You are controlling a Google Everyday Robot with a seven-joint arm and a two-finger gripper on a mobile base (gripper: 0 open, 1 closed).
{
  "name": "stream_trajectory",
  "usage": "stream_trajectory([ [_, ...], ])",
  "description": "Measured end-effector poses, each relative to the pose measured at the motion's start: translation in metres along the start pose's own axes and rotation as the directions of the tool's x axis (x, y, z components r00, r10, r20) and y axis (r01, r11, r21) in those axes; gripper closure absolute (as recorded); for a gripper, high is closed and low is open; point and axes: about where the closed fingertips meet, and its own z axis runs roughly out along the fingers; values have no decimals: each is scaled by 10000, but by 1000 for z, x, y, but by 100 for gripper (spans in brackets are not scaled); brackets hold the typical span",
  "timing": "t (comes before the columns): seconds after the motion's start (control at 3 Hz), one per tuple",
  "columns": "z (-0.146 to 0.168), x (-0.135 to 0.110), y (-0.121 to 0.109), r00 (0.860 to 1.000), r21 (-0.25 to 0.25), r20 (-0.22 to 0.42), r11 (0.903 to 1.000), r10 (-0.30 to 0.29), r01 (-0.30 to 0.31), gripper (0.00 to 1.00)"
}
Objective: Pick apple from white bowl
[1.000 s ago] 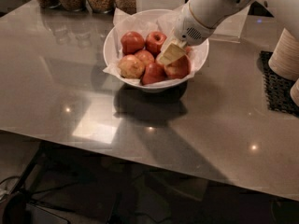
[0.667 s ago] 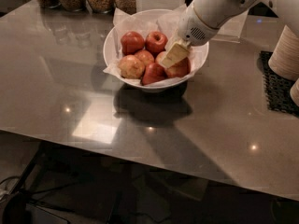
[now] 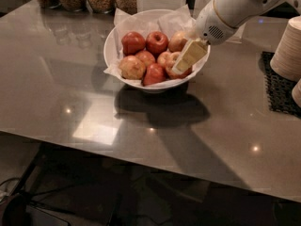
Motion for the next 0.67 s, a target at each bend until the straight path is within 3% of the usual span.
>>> stream_trajectory([
  [0.33, 5, 1, -2, 10000, -136, -67, 9999, 22, -23, 34],
  [0.67, 25, -3, 5, 9997, -664, -230, 9977, -119, 104, 41],
])
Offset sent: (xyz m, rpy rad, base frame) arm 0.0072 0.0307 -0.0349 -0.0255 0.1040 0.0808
